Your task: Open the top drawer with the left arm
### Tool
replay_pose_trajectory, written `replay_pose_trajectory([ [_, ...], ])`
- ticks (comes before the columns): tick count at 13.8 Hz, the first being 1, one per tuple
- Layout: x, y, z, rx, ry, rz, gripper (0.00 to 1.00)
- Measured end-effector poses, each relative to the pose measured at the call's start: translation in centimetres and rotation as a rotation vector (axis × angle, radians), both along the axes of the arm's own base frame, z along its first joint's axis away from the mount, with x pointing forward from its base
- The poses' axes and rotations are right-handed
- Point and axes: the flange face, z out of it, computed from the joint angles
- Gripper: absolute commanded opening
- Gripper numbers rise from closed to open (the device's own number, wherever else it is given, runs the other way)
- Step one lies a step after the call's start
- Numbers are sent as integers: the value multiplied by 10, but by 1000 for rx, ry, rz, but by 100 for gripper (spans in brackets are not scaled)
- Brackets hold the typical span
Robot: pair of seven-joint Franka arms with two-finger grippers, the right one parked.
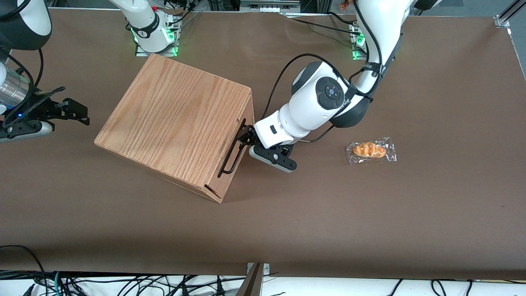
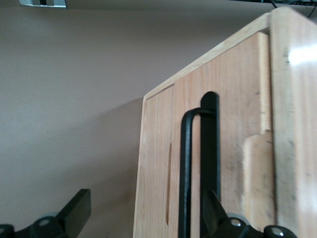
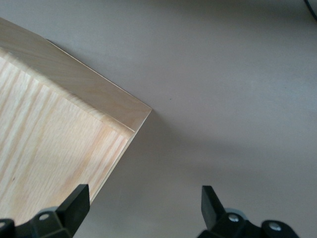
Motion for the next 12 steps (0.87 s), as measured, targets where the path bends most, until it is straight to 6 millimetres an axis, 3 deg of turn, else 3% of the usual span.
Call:
replay_pose_trajectory([
  [6, -11, -16, -8, 4, 7, -24, 100],
  [12, -10, -18, -22, 8, 10, -20, 100],
])
